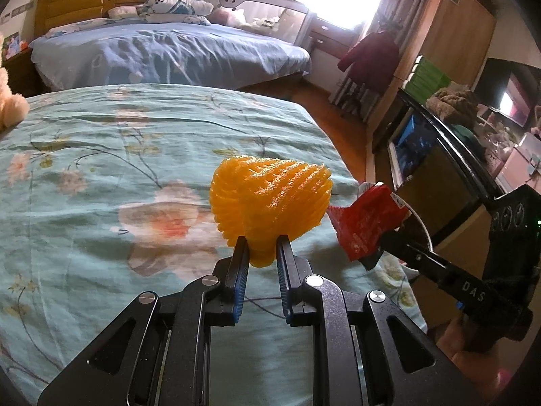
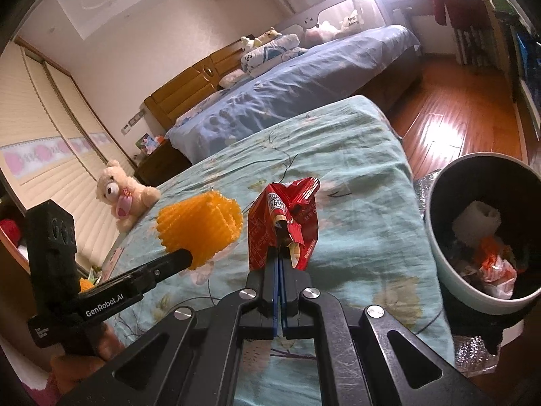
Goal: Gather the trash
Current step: 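Carry the yellow mesh sleeve and red snack packet over the black trash bin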
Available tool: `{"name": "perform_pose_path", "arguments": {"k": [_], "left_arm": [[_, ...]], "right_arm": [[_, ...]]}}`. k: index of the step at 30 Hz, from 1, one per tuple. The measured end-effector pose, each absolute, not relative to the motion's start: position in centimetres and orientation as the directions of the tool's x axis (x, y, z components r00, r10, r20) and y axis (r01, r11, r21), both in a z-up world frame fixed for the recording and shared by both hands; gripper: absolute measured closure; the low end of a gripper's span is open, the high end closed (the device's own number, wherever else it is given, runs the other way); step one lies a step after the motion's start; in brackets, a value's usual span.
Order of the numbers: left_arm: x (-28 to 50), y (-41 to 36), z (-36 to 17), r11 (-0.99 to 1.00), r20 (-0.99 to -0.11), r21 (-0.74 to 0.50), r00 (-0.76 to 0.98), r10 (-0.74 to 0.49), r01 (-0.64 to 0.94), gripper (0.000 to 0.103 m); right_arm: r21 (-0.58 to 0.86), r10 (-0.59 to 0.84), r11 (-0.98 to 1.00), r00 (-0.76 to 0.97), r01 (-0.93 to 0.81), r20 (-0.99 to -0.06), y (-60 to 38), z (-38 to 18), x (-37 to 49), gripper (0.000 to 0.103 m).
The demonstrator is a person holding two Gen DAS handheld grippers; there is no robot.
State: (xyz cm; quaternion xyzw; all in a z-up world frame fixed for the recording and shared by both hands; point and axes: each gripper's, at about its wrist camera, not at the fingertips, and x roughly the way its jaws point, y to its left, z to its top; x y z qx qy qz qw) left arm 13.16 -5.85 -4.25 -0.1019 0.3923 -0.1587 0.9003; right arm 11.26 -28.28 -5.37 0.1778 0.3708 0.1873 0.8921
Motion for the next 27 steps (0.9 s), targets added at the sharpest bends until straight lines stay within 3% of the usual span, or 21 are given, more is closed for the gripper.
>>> {"name": "perform_pose_path", "arguments": {"k": [27], "left_arm": [[12.8, -12.4, -3.4, 0.898, -0.675, -0.279, 0.597, -0.435, 0.339, 0.088]], "right_arm": [[0.450, 0.400, 0.884, 0.708, -0.129, -0.582, -33.3, -4.4, 9.6, 0.103]]}}
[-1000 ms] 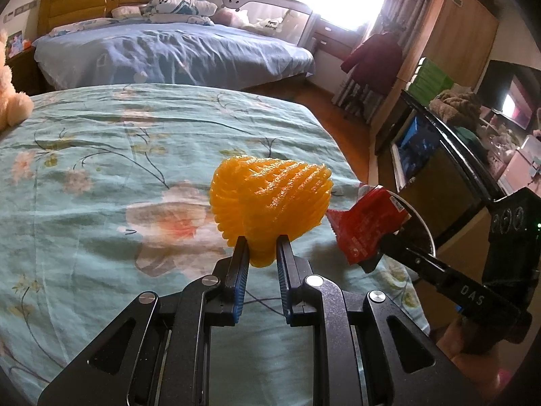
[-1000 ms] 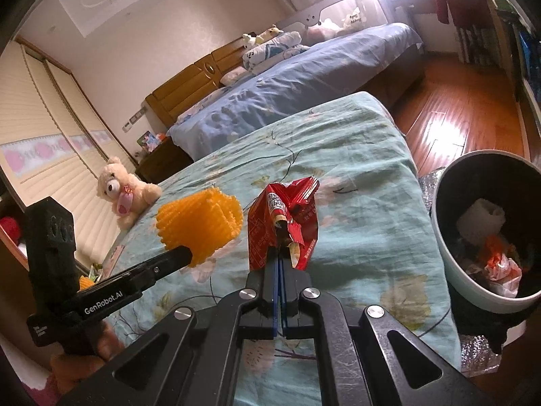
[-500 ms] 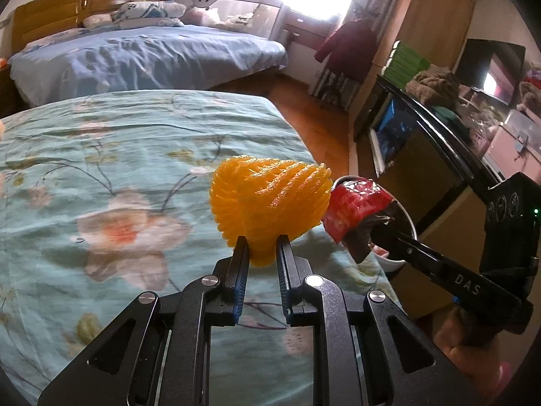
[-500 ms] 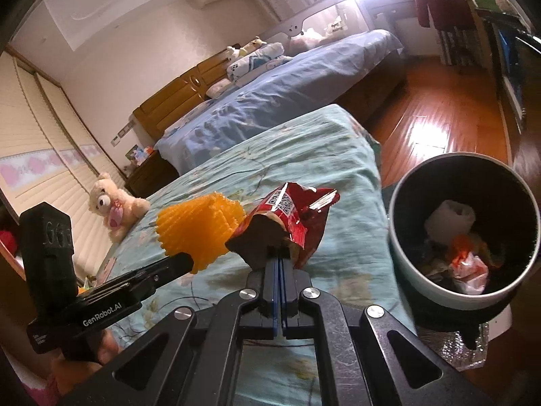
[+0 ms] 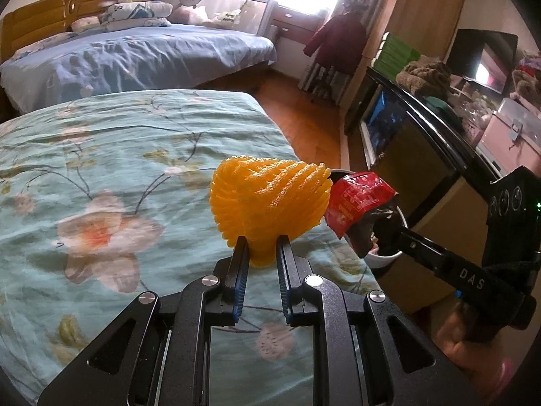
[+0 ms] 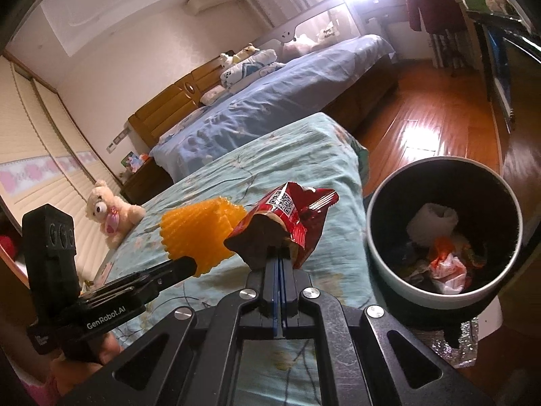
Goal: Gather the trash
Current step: 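Carry the yellow mesh sleeve and red snack packet over the black trash bin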
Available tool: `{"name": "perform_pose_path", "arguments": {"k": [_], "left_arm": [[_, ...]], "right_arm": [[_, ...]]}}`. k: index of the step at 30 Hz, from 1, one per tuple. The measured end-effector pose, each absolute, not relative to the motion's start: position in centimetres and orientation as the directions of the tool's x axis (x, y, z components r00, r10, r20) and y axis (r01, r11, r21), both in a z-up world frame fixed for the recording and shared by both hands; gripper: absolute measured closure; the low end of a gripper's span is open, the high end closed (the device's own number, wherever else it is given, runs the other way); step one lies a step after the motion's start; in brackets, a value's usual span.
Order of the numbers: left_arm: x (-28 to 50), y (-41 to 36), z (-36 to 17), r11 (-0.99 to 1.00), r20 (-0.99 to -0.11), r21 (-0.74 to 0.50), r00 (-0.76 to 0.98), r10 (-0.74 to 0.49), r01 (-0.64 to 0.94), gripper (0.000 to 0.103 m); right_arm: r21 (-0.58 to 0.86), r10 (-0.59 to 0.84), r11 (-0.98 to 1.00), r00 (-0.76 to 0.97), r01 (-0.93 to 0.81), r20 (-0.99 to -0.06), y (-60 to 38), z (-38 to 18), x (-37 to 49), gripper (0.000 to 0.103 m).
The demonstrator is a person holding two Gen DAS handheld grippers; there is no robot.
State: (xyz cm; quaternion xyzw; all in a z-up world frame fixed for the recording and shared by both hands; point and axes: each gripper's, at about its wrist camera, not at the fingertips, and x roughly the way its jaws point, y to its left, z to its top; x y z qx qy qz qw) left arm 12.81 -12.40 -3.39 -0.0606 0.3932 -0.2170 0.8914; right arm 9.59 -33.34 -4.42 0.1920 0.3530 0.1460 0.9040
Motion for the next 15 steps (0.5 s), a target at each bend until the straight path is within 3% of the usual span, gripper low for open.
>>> {"name": "perform_pose_path", "arguments": {"k": [15], "left_arm": [[12.7, -16.0, -2.6, 0.872, -0.669, -0.260, 0.574, -0.472, 0.414, 0.088]], "right_arm": [[0.453, 0.345, 0.890, 0.734, -0.057, -0.585, -36.8, -4.4, 8.8, 0.103]]}}
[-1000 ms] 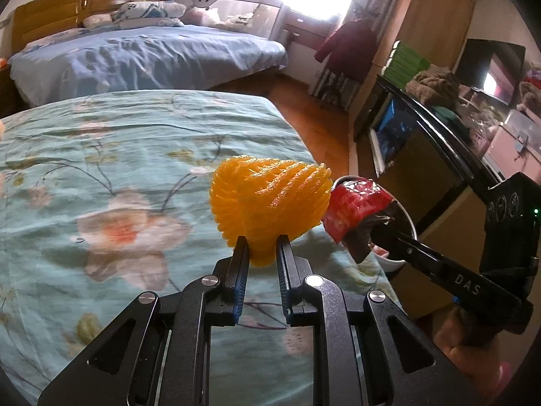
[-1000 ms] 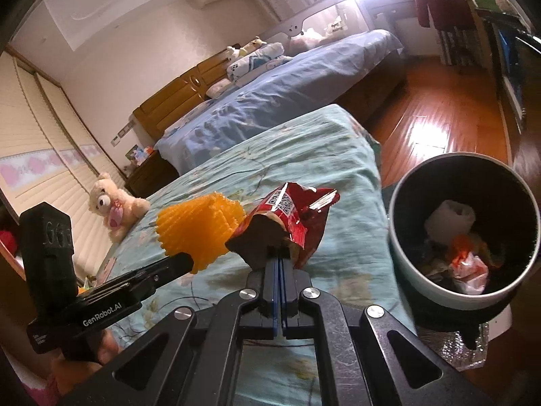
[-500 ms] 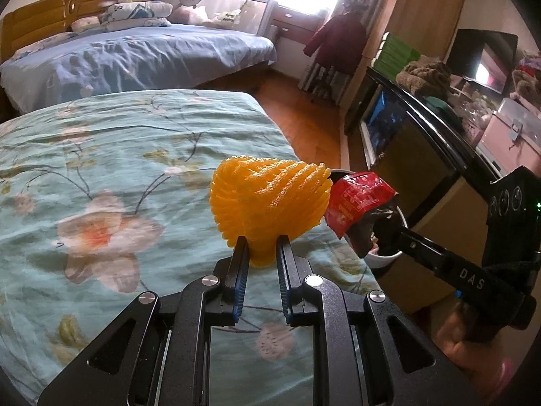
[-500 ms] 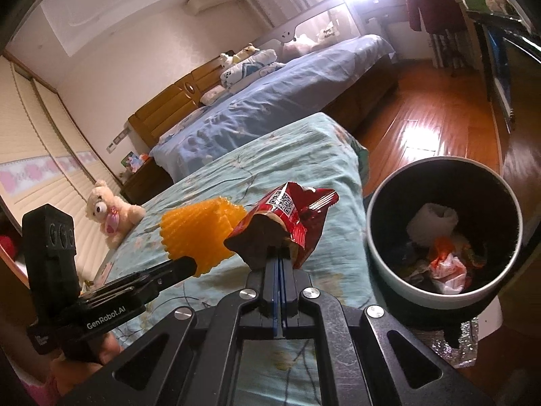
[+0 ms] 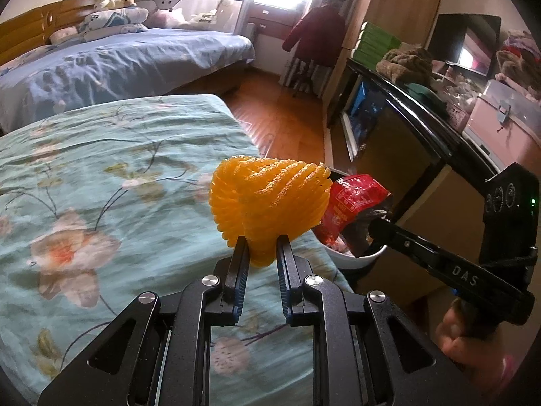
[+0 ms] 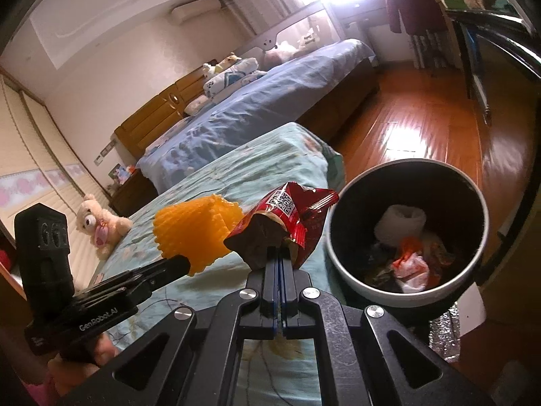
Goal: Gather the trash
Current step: 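Carry the yellow mesh sleeve and red snack packet over the black trash bin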
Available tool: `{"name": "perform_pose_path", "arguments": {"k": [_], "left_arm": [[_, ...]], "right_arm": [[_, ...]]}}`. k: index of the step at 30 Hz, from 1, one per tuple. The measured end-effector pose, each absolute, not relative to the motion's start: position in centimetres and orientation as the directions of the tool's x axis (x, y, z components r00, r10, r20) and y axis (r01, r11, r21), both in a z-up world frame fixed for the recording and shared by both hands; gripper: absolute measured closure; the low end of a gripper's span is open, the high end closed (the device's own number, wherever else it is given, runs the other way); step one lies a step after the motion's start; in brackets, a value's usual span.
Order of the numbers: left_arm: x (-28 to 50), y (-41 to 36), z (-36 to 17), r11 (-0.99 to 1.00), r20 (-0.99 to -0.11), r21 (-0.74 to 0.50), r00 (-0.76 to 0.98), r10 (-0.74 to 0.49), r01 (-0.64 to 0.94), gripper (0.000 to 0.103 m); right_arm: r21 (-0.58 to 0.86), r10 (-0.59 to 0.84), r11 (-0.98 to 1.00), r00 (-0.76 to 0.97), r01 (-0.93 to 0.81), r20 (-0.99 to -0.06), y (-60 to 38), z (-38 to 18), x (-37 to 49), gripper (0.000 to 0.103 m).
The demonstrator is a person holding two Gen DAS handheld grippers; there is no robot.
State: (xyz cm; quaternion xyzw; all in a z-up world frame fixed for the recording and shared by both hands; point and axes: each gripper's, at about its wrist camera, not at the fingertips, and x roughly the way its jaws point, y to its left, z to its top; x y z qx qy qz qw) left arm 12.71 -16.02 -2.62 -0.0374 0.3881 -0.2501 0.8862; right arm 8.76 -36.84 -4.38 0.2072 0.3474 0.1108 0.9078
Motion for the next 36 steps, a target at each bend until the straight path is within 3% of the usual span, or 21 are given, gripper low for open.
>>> {"name": "perform_pose_path", "arguments": {"k": [36], "left_arm": [[13.8, -23.1, -3.0, 0.832, -0.697, -0.229, 0.512, -0.502, 0.505, 0.088]], "right_arm": [[0.483, 0.276, 0.874, 0.754, 0.061, -0.596, -42.9, -5.6, 8.3, 0.103]]}}
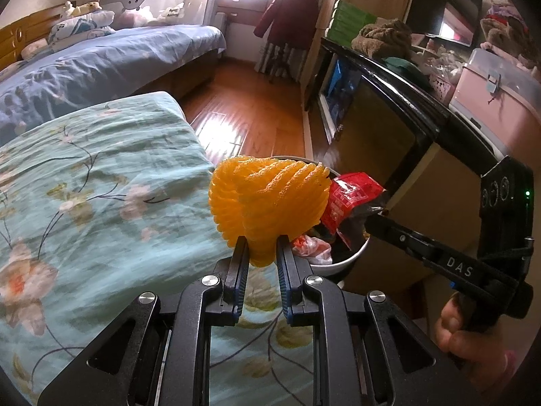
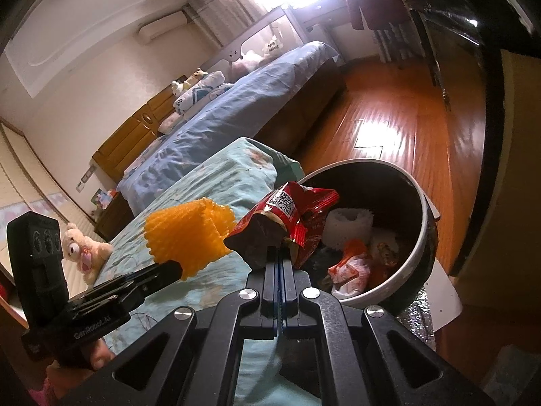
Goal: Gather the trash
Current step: 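Carry the yellow mesh sleeve and red snack packet over the black trash bin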
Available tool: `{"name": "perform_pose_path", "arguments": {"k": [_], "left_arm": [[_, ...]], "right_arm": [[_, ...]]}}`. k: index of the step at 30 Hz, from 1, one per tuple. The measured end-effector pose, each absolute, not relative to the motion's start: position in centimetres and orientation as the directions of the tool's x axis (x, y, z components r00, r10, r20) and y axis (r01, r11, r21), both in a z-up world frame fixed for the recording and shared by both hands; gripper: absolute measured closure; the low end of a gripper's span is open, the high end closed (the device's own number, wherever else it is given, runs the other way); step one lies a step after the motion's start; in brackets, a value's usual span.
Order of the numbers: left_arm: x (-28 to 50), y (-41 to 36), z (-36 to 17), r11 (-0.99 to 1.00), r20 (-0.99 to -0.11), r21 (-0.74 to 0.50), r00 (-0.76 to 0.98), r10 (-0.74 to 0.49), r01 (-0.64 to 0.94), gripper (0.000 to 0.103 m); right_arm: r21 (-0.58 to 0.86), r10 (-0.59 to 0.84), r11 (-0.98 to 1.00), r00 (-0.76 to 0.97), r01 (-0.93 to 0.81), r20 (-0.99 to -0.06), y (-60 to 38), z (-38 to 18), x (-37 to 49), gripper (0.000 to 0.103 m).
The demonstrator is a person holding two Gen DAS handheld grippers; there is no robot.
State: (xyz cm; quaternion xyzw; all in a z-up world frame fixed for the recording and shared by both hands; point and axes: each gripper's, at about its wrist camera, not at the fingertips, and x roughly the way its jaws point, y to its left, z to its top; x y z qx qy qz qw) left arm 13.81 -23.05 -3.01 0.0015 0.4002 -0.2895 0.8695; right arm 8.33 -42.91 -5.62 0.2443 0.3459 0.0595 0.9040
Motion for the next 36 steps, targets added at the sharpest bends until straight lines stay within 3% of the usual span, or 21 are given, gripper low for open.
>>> {"name": "perform_pose_path", "arguments": {"k": [36], "left_arm": [[15.3, -26.0, -3.1, 0.816, -0.708, -0.217, 0.489, -0.509, 0.536, 0.088]], "right_arm": [[0.488, 0.249, 0.865, 0.747, 0.114, -0.616, -45.4, -6.2, 9.5, 0.103]]}}
